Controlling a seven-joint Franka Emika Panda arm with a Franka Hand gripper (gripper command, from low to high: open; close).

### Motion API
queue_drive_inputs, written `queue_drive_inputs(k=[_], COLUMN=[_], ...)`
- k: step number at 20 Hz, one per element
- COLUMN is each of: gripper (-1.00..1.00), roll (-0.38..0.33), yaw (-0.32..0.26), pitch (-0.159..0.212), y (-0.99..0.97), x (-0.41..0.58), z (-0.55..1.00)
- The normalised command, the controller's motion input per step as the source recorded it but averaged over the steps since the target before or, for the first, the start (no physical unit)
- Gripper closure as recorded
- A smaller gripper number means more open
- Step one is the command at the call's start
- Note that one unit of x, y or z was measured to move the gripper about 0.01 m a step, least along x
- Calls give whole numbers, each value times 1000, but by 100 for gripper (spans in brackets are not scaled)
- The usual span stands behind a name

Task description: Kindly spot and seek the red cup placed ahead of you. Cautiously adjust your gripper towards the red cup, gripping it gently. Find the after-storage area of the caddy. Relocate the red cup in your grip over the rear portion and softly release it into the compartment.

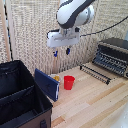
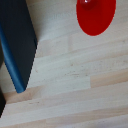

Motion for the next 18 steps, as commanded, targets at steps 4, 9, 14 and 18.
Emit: queue_drive_inputs(k=[4,9,14,18], gripper=[-100,-100,-100,-100], roll=[42,31,6,-3], yaw=[-43,-36,-18,0], pitch=[35,16,40,57], y=[-747,-706,-446,-286], x=[-66,-79,-59,-1], z=[-227,-222,-265,-381])
